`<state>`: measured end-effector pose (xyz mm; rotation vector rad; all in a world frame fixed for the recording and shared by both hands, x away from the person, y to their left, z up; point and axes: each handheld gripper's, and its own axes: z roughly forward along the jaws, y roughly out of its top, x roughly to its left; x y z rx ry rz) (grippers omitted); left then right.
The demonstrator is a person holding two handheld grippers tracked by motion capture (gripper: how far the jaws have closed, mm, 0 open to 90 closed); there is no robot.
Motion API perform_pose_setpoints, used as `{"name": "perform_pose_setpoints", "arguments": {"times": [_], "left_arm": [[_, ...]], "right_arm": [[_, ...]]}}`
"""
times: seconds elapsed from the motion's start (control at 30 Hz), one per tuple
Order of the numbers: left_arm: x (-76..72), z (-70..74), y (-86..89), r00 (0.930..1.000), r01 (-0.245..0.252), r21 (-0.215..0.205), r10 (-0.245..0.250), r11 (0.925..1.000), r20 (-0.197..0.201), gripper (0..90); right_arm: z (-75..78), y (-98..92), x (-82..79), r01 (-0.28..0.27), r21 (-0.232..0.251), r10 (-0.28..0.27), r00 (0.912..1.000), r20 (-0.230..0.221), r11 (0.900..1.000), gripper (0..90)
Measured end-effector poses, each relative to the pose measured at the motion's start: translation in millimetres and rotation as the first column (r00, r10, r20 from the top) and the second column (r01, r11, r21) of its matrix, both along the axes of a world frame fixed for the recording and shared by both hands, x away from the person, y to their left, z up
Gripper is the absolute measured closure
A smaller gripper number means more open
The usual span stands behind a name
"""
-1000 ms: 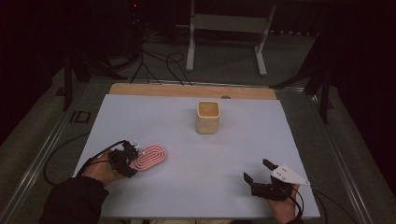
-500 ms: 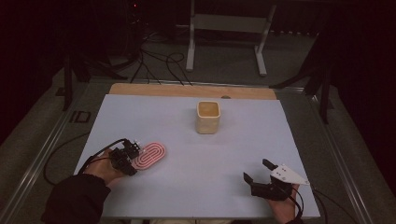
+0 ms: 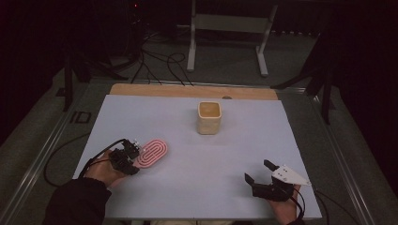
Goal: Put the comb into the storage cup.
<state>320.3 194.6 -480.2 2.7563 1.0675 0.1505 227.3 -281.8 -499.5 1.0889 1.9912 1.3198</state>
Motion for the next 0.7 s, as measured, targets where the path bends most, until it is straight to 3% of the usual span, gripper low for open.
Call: {"name": "perform_pose_setpoints", "arguments": {"times": [0.17, 0.4, 0.7], "left_arm": [[-2.6, 5.2, 0.3, 0.9988, -0.021, -0.037, 0.022, 0.9991, 0.043, 70.2], [-8.7, 14.0, 0.8, 0.9919, -0.048, -0.093, 0.058, 0.9945, 0.113, 70.2], [-16.6, 25.9, 2.5, 0.9718, -0.08, -0.185, 0.118, 0.9795, 0.204, 70.2]], "right_arm": [[0.1, -0.2, 0.0, 0.0, 0.0, 0.0, 1.0, 0.002, 1.0, 8.8], [0.1, 0.1, -0.1, 0.001, 0.0, -0.001, 1.0, 0.001, 1.0, 8.8], [0.0, 0.3, 0.0, 0.0, -0.001, 0.0, 1.0, 0.001, 1.0, 8.8]]}}
